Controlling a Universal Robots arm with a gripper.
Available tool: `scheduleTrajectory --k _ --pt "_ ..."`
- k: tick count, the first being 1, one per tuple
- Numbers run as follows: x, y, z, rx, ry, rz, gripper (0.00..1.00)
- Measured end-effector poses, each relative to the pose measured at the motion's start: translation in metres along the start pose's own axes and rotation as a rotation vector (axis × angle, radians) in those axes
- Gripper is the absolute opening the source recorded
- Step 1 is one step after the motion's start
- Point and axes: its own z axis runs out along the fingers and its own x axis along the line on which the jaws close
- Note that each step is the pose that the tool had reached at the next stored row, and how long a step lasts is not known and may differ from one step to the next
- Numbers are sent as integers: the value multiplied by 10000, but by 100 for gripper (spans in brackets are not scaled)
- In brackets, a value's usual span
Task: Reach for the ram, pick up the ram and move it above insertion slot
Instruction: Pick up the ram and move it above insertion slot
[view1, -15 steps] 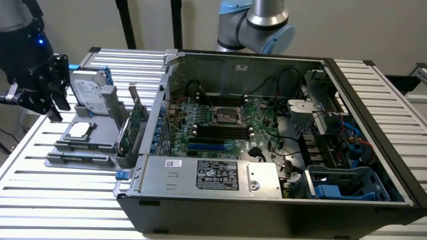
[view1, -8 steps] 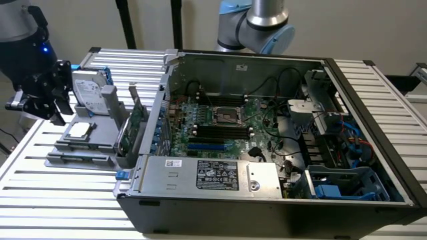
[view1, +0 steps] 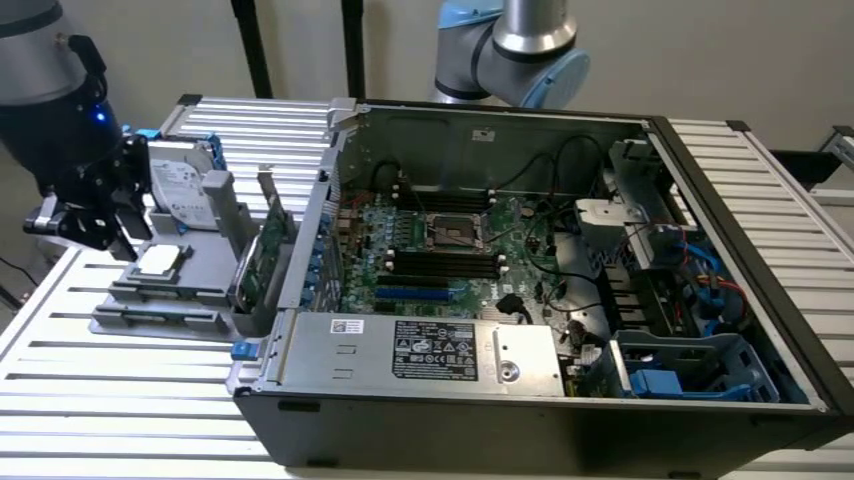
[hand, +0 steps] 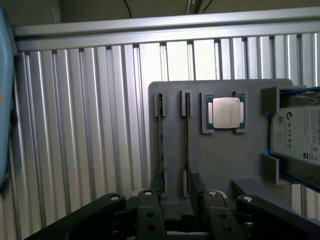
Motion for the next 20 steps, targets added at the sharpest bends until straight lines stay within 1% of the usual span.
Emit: scheduleTrajectory --k 11,20 --pt "22 -8 200 1 2 -54 36" --pt "75 -17 363 0 5 -136 36"
